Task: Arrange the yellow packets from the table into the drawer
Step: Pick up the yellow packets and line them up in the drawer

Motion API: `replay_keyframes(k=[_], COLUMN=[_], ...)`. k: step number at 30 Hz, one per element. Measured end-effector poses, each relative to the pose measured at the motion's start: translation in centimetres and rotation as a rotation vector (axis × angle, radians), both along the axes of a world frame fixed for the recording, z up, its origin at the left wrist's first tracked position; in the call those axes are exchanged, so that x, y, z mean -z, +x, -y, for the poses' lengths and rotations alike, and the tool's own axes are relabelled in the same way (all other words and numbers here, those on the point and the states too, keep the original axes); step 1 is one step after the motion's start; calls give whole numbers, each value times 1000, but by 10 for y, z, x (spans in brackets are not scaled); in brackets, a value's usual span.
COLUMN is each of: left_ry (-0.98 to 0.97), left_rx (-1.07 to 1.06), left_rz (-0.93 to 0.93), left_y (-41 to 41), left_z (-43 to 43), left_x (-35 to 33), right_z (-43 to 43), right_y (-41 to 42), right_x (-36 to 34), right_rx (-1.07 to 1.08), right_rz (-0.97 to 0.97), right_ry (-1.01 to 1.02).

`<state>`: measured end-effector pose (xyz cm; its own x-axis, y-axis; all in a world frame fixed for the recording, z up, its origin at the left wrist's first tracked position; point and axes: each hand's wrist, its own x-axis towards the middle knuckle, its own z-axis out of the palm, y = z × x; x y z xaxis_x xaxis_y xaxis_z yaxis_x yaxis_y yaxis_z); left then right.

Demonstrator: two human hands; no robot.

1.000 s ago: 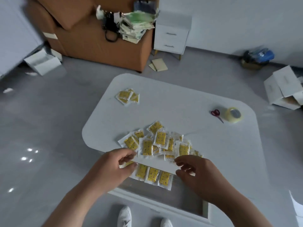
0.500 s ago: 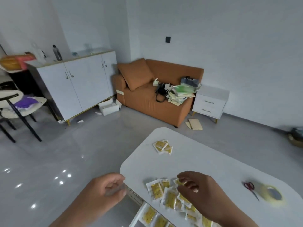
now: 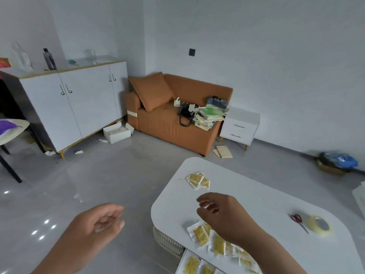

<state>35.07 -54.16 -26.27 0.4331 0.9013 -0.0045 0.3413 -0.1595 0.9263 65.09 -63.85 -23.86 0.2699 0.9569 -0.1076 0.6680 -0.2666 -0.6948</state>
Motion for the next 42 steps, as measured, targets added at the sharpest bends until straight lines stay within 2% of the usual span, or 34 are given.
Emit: replay_keyframes(k=[6,10,18,24,35,42], left_ry=[13,13,20,48,-111,-92], left_rx=[94,101,51,21,241,403], left_rz=[-74,-56,-106,-114,4,-57], left_y=[-39,-50,-51,-33,33,62], left_z=[-68,-111,-217,-303,-451,-594], left_x=[0,-2,7,-12,-6,-1], right_z=[-42,-72,-175,-260,-369,-477], right_y=[-52,-60,-36,-6,16,8], right_x=[-4,-4,3,-6,2,7], right_rx=[66,87,93,136,247,397], right_rz=[12,21,-4,27,16,27], right_ry=[-34,-53,-43,-14,-110,-157])
